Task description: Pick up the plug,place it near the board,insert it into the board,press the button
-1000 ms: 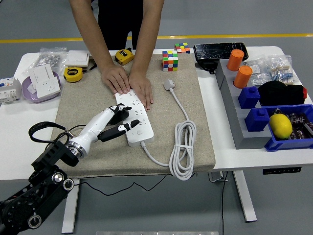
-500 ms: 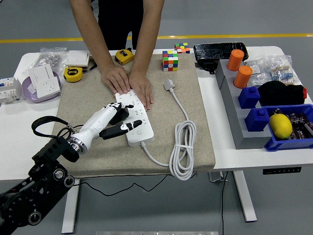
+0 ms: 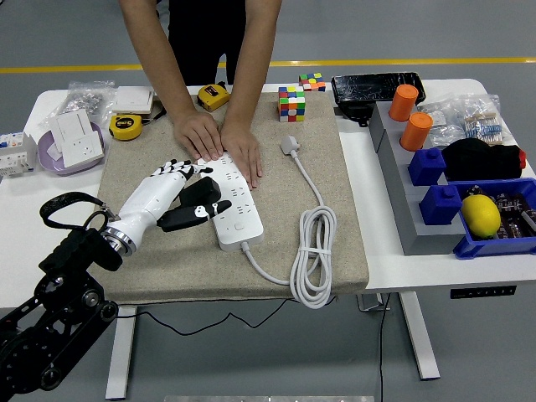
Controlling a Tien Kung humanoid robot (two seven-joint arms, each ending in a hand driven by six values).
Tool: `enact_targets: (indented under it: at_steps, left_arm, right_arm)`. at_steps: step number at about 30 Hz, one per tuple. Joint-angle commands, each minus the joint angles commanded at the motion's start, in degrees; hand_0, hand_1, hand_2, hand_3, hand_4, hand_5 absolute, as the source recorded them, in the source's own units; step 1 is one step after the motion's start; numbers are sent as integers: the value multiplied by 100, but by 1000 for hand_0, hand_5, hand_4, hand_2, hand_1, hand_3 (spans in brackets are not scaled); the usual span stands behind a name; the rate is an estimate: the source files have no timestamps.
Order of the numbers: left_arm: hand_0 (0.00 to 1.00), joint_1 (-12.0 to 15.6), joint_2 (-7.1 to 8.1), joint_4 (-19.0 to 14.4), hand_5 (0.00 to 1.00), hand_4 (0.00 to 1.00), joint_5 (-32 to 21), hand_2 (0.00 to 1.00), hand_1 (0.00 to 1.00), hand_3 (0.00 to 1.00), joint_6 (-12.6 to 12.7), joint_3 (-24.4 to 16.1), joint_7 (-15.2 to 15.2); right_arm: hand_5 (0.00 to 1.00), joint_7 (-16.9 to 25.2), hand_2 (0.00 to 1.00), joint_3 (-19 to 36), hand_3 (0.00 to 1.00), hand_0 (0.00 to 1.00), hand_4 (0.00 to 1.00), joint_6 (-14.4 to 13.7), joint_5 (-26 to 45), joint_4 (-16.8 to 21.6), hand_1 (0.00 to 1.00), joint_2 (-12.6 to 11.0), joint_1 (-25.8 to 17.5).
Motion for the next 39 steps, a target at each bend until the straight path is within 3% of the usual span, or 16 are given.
enact_targets:
  at_steps: [6,27,39]
  left_arm:
    - [998,-49,-7,207,998,998,86,915,970,849,-46,94,6]
    - [998,-415,-3,366,998,998,112,911,975,851,-100,629,28]
    - [998,-441,0,-23,998,998,194,908,977,848,-11,565,-33]
  right_arm:
    - [998,2,801,-5,793,913,998,3,5,0,862,0,1]
    - [998,-8,800,-46,793,913,998,6,-2,0,862,-26,-5]
    - [998,-14,800,-67,793,912,998,3,15,0,862,-27,-13]
